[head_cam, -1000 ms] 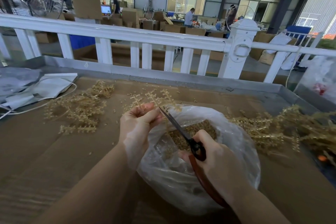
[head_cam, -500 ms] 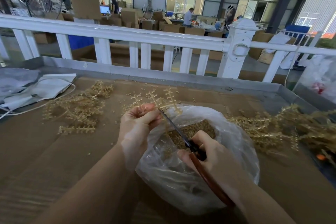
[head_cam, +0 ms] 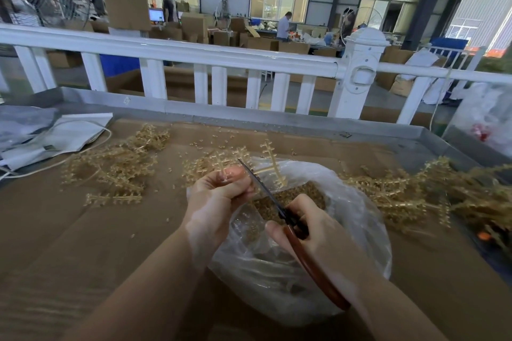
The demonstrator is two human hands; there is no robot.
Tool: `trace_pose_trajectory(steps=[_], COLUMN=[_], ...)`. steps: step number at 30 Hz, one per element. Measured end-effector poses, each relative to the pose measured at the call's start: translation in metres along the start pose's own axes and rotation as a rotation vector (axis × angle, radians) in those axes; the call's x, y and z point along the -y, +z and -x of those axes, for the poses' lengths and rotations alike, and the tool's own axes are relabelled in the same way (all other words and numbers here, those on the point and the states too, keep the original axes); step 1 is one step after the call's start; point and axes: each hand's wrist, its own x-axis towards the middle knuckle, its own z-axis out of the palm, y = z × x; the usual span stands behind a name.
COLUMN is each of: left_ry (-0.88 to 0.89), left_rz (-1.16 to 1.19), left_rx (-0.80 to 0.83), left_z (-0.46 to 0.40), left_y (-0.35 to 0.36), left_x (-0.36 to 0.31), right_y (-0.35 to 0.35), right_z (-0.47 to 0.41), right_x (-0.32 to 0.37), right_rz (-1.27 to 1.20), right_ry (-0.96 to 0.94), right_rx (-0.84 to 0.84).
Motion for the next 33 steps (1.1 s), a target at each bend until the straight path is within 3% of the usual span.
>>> trace_pose_trajectory(steps=[12,33], left_ry=[-0.059,-0.204], left_rz=[0.022,0.046], left_rx=[-0.029,0.002], left_z=[0.004,0.001], left_y=[0.003,-0.003], left_x=[0.003,0.014], right_y=[0.007,0.006], right_z=[-0.001,0.001], right_x=[-0.006,-0.005], right_rz=[0.151,0.097], right_ry=[-0.013,0.012], right_rx=[-0.056,-0.042])
